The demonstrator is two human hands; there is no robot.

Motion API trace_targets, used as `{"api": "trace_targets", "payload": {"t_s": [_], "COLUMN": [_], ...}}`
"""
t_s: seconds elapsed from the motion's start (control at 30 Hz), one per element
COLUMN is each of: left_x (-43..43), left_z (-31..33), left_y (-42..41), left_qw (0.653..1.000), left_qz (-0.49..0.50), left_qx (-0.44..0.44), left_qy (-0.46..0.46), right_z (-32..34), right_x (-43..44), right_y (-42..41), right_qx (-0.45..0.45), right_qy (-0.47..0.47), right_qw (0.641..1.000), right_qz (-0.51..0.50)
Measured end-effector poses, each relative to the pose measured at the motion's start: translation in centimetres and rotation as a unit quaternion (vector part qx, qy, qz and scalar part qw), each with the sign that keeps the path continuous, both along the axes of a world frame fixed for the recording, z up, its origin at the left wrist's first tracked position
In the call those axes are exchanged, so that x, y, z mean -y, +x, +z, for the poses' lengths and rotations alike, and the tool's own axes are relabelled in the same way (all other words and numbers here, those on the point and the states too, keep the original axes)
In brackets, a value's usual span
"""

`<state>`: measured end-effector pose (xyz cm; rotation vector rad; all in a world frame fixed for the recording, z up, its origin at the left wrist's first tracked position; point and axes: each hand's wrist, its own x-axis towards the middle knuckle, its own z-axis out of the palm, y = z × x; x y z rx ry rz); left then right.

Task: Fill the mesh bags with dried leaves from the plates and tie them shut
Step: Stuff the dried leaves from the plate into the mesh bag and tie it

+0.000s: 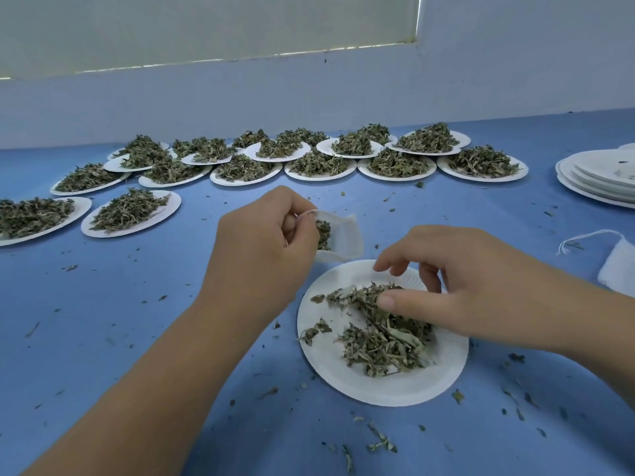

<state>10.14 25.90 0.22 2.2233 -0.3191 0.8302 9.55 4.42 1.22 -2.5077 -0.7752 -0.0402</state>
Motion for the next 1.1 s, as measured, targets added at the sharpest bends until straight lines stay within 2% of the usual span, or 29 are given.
{"api": "trace_targets", "payload": {"t_s": [0.27, 0.53, 0.73, 1.1], "left_x": [0.2, 0.4, 0.4, 0.7], "left_z": [-0.4, -0.4, -0.4, -0.4], "left_y": [0.2, 0.3, 0.4, 0.6], "left_qw": [0.999, 0.997, 0.997, 0.995], "left_qz": [0.006, 0.019, 0.015, -0.009], "left_qx": [-0.008, -0.026, -0.032, -0.071], "left_qy": [0.046, 0.067, 0.070, 0.075], "right_z": [-1.2, -1.3, -1.1, 1.3], "right_x": [-0.3, -1.4, -1.0, -0.3], "right_y": [-0.6, -1.2, -1.0, -0.5], "right_qx": [0.036, 0.035, 0.013, -0.040], "right_qy": [-0.086, -0.104, -0.051, 0.113], "right_qw": [0.995, 0.994, 0.998, 0.992], "right_qz": [-0.019, -0.022, -0.024, -0.026]}}
